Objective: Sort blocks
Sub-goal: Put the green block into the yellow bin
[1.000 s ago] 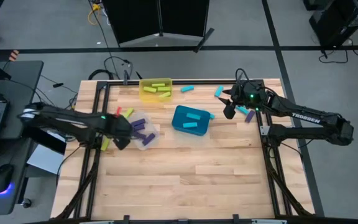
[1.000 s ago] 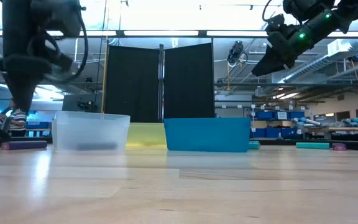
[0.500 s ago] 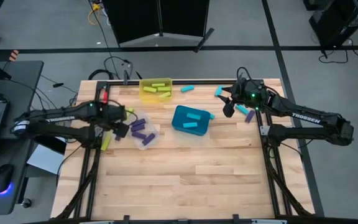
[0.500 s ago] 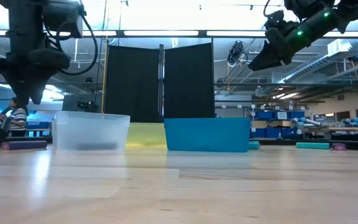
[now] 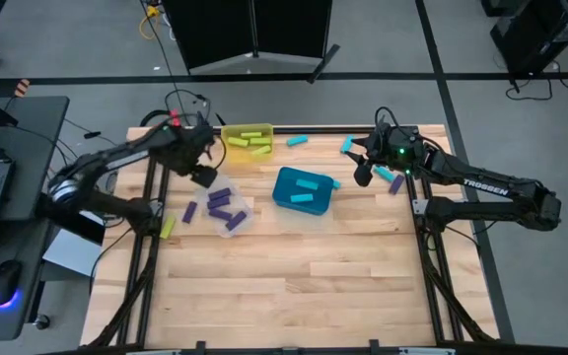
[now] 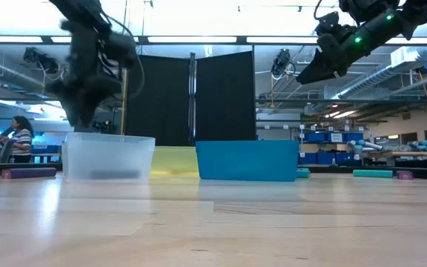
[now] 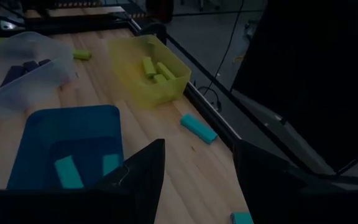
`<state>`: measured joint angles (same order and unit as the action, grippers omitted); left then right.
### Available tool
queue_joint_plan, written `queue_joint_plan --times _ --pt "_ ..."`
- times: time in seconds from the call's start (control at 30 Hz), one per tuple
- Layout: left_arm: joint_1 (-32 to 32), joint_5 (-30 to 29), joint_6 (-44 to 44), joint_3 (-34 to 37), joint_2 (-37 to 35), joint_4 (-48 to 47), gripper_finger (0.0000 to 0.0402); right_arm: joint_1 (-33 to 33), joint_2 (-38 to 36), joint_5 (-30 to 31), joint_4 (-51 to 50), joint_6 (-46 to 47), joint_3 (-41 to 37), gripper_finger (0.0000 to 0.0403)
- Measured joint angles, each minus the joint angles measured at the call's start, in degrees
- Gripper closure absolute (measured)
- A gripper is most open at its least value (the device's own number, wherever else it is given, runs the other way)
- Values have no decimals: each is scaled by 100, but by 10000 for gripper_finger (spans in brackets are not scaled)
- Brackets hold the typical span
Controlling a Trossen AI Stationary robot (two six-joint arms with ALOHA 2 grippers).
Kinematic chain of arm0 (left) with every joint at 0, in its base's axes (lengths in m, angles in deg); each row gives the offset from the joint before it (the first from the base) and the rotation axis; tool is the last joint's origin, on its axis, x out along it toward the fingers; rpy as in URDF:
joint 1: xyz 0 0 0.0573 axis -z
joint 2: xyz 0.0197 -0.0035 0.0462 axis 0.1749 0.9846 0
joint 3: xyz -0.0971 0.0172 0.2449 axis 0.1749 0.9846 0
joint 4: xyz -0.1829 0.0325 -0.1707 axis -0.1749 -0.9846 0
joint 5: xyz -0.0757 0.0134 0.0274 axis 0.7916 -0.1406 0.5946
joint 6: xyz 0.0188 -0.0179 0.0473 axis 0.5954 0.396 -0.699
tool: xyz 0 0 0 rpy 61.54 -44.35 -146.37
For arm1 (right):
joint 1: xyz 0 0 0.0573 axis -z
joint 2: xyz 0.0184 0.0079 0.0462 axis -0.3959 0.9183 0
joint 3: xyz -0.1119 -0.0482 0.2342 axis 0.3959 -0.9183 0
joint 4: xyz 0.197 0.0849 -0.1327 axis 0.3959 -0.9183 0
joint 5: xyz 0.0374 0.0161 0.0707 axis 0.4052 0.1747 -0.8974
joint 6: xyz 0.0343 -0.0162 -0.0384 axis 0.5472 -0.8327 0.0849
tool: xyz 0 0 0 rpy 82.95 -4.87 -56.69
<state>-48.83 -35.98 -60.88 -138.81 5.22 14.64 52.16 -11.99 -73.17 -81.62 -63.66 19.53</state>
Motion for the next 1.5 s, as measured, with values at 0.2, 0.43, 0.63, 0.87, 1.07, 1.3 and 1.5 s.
queue_joint_plan --times 0.2,0.43,0.63,0.87,1.07,1.3,1.5 --pt "-575 29 -728 -344 923 378 193 -1 0 -318 -1 122 0 202" --pt "-923 247 -1048 -415 1562 606 193 -50 0 -390 -1 136 0 202" --pt "-964 484 -1195 -407 1941 1059 193 -107 0 -390 -1 134 0 202" --pt "-962 500 -1289 -407 2272 1106 193 -107 0 -390 -3 136 0 202" --pt "-962 487 -1313 -331 2417 1190 193 -107 0 -390 -3 135 0 202" --pt "-962 503 -1302 152 2425 1587 193 -107 0 -390 -1 82 0 202" --pt "-964 546 -1305 327 2392 1796 193 -107 0 -388 10 73 0 202"
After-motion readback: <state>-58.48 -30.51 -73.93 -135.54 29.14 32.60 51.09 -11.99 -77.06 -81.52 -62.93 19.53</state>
